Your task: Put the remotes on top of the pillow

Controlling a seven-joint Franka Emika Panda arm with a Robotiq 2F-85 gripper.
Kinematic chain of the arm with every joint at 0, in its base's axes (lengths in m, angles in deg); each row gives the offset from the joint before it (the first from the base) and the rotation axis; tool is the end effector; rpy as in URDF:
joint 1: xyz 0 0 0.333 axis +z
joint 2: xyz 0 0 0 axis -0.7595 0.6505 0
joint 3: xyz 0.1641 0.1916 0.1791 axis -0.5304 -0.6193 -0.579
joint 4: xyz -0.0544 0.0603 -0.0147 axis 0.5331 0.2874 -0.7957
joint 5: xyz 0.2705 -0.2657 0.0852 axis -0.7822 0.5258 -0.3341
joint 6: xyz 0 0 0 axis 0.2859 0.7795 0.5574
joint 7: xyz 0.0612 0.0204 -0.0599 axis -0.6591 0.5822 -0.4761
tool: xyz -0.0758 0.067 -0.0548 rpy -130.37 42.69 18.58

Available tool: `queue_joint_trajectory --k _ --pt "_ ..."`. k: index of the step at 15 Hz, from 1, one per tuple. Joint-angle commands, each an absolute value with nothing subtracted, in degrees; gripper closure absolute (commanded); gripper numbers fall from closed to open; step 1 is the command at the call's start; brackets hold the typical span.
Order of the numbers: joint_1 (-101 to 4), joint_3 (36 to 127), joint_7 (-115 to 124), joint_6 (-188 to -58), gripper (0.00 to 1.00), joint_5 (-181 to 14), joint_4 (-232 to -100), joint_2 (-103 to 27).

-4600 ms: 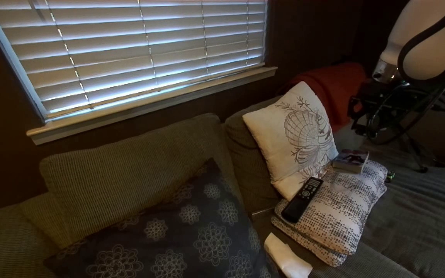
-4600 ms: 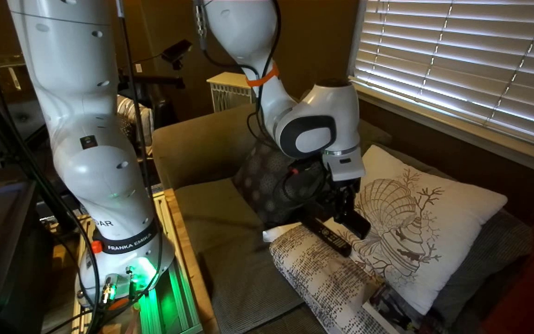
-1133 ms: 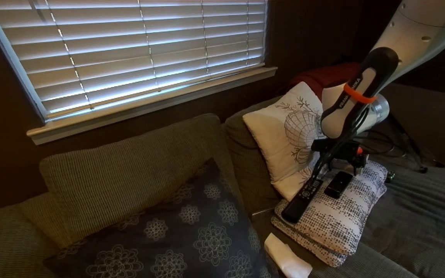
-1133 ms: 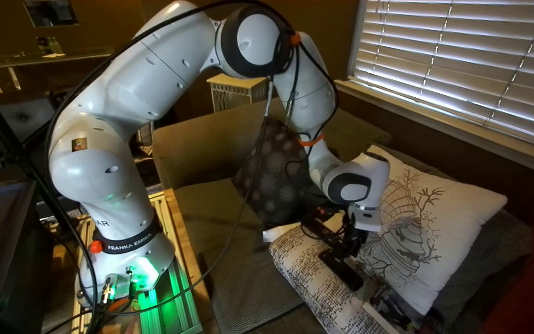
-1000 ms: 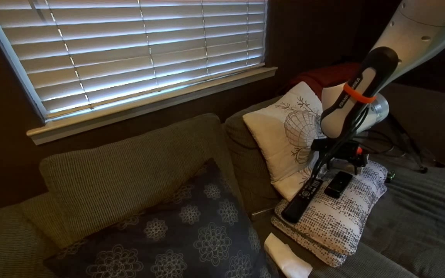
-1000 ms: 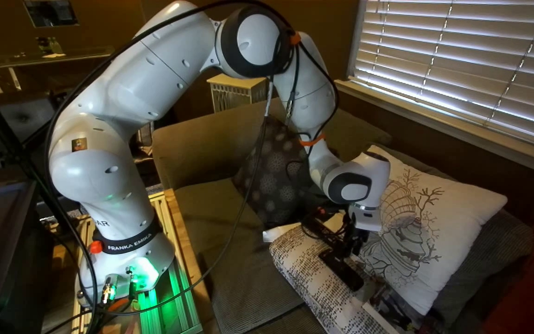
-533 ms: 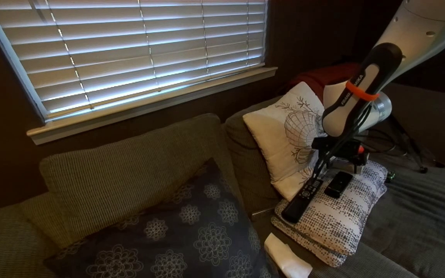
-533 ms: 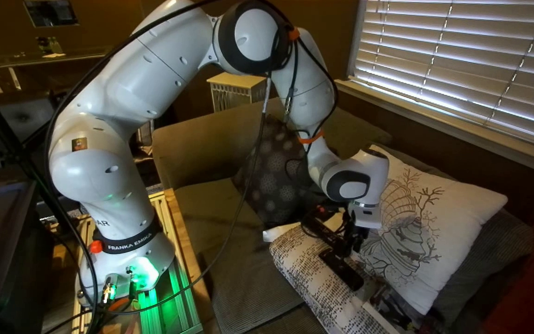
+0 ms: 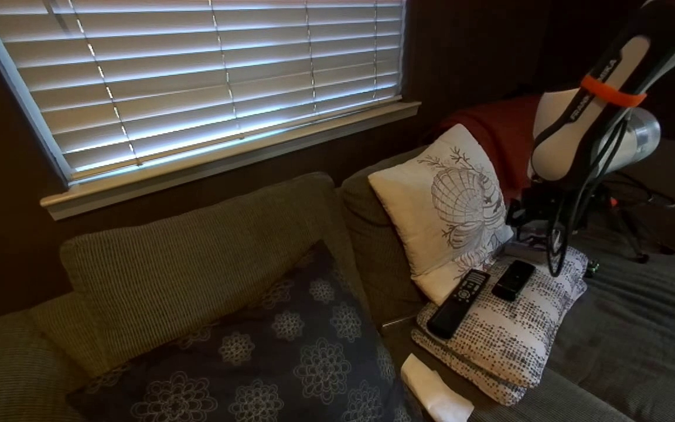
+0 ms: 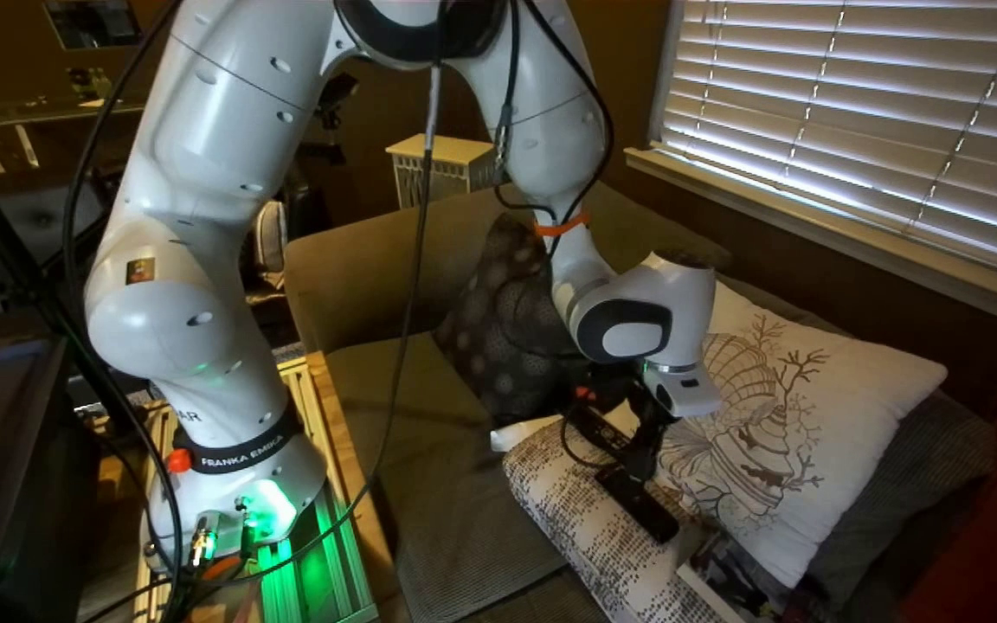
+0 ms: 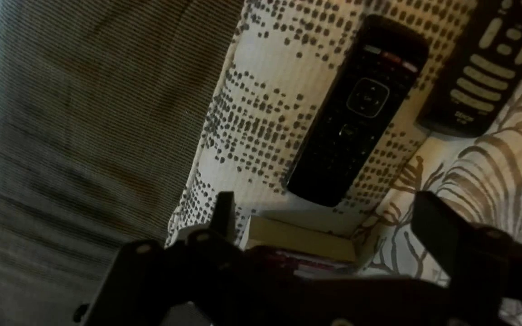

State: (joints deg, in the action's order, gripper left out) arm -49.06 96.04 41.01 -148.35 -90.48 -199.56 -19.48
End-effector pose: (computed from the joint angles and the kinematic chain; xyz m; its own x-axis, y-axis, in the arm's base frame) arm 0.5070 -0.1837 0.1063 0.5038 -0.8566 0.1112 -0.8628 -0.4929 0.1122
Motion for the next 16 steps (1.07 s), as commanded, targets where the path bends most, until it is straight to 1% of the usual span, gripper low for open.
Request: queue_joint_trajectory --k 1,4,10,13,16 --pt "-51.2 95.5 28.8 -146.6 0.0 -88.1 -206.3 -30.1" --pt "-51.3 96.1 21.1 -141.2 0.0 -85.7 -206.2 -34.7" --pt "-51.4 95.3 12.9 -129.4 0.0 -73.9 -203.8 -41.3" --pt "-51.4 94.3 11.0 -127.3 0.0 -67.2 -203.9 -43.6" --pt "-52.1 92.9 8.0 -129.5 0.0 -63.2 -204.6 -45.3"
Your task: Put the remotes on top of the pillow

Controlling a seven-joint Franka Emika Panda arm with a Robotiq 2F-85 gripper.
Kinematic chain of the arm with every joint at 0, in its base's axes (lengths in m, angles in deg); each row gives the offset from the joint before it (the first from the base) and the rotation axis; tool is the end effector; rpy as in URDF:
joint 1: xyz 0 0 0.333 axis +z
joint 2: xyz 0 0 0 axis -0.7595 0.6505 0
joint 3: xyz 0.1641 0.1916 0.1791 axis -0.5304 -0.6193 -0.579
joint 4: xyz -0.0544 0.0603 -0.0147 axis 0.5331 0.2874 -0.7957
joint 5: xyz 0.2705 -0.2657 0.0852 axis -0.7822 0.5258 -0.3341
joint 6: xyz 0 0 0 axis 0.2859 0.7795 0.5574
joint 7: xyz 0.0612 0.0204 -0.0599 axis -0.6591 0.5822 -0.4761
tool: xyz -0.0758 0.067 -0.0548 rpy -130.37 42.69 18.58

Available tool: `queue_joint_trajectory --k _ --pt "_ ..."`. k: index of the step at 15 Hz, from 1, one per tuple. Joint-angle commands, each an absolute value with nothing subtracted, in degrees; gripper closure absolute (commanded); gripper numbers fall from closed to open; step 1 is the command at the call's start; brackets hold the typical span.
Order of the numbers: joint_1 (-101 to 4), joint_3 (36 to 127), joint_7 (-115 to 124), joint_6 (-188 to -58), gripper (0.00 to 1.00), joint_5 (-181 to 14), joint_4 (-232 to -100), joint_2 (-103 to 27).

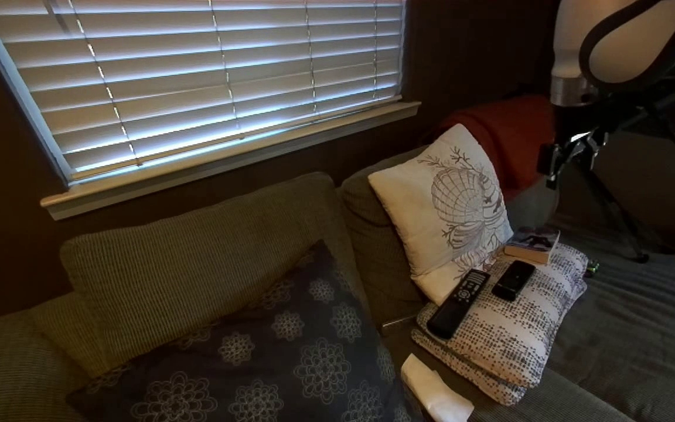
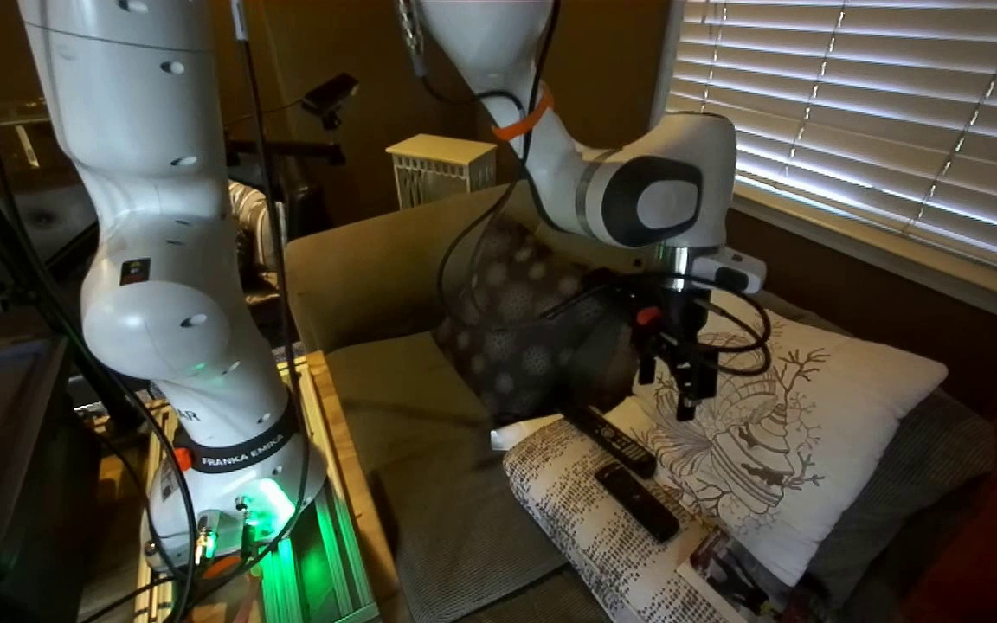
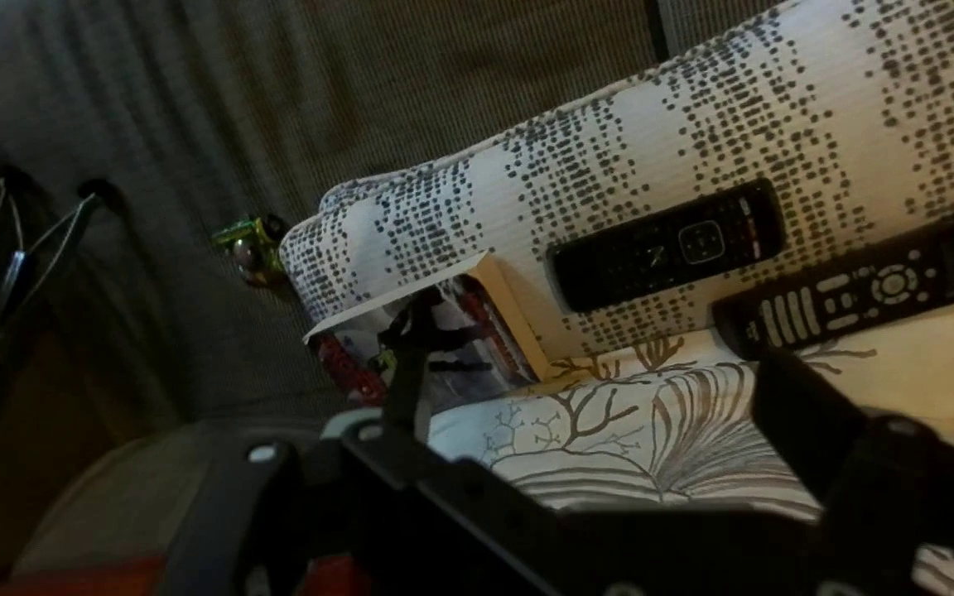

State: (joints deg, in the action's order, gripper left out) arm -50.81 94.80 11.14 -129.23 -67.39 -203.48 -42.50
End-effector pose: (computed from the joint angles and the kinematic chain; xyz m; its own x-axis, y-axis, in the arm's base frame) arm 0.5011 -0.1737 0.2575 0.9670 -0.2546 -0.0081 -0.2433 -0.9328 0.2657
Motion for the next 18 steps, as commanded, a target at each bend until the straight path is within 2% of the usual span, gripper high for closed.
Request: queue_joint_trajectory --k 1,5,14,18 --pt "-52.4 92.4 6.6 -130.3 0.0 -62.8 -205.0 -45.8" --pt "-53.3 90.1 0.7 -131.9 0.0 -64.1 -205.9 -47.3" --pt "-56.6 85.4 -12.5 -129.9 0.0 -82.2 -204.8 -49.1" --pt "-56.2 85.7 -10.5 -130.5 0.0 -80.2 -203.9 -47.7"
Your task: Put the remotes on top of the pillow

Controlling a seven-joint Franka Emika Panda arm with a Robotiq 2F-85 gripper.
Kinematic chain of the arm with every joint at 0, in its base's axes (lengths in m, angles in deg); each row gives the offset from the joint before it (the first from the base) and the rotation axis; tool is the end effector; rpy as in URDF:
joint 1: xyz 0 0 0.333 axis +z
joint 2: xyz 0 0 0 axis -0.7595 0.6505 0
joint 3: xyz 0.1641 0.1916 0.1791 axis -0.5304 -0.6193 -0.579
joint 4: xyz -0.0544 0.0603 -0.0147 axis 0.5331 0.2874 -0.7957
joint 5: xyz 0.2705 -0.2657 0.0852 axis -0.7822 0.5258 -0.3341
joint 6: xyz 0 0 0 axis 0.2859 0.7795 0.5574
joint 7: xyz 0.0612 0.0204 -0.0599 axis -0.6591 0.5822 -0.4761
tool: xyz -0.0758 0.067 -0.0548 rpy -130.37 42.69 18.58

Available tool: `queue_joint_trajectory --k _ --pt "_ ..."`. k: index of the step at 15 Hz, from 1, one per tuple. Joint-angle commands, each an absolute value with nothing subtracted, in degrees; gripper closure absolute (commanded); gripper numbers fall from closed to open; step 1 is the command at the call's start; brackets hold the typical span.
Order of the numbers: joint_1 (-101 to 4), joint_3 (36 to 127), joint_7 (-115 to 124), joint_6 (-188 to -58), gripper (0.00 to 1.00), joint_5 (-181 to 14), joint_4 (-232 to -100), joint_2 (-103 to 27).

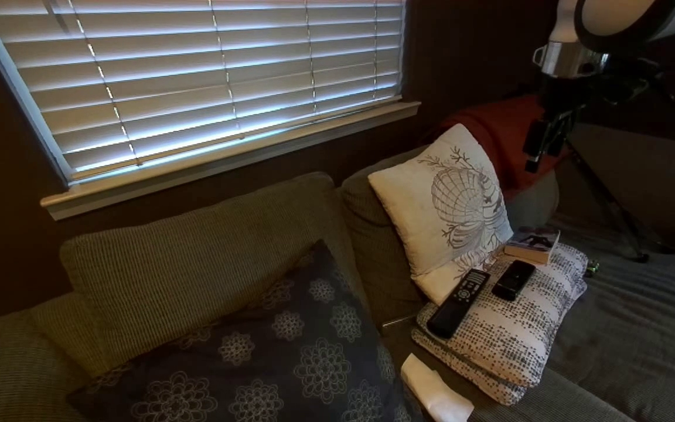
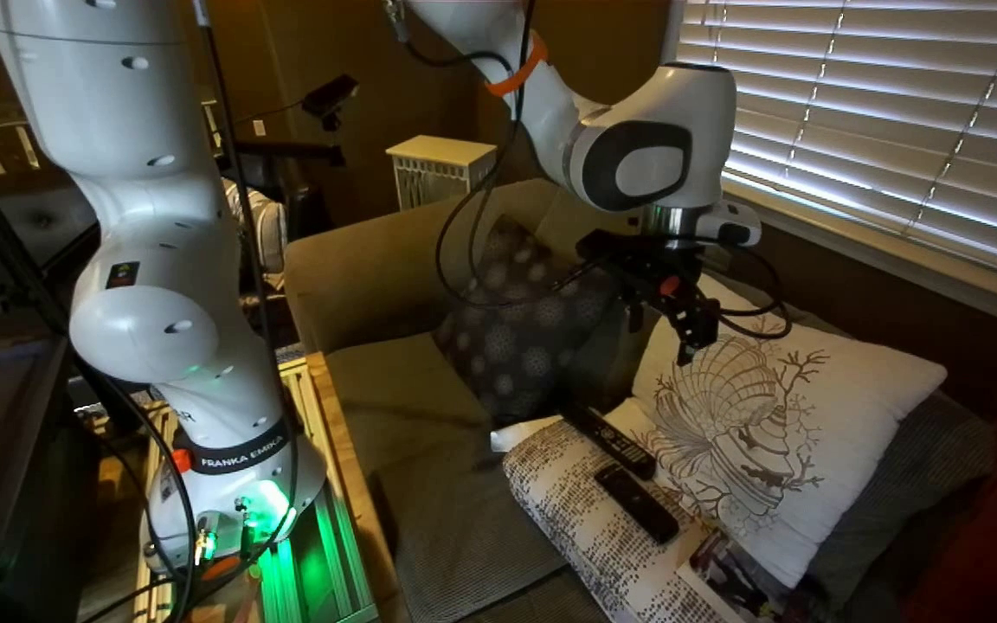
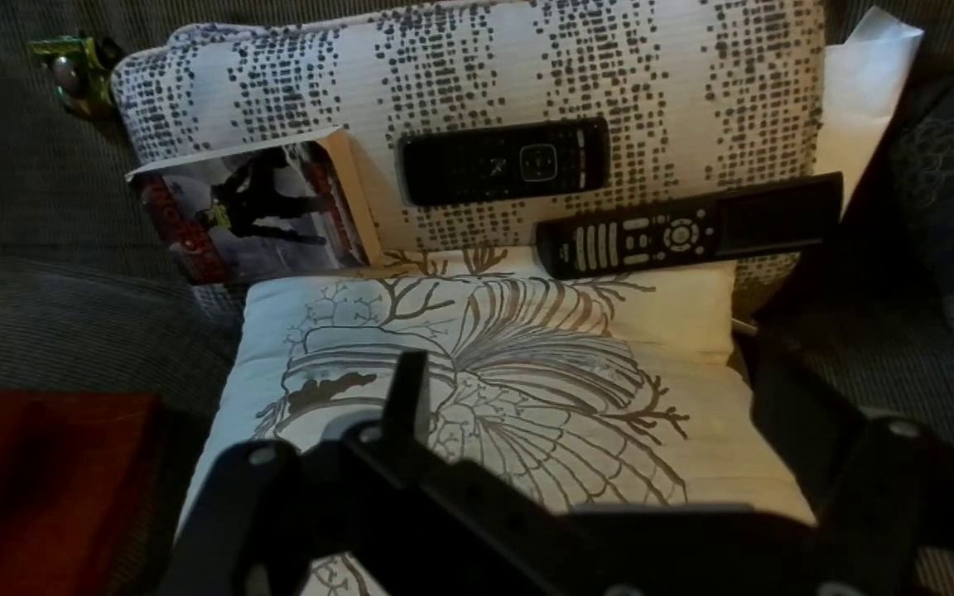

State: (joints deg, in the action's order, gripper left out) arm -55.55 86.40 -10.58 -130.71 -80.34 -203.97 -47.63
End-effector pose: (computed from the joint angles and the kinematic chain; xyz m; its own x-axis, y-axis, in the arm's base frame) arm 0.5159 -0.1396 0.2995 0.9982 0.0070 0.0594 0.0009 -0.9949 0.1005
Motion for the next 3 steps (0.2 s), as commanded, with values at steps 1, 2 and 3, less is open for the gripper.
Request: queue_joint_trajectory --k 1,2,3 --pt "-56.3 85.7 -10.5 -130.5 0.0 -80.2 -203.9 -47.7" --pt "-56.3 85.7 -10.5 -130.5 0.0 -80.2 -203.9 -47.7" --pt "-56.3 85.7 -10.5 -130.5 0.0 -80.3 -203.9 -47.7"
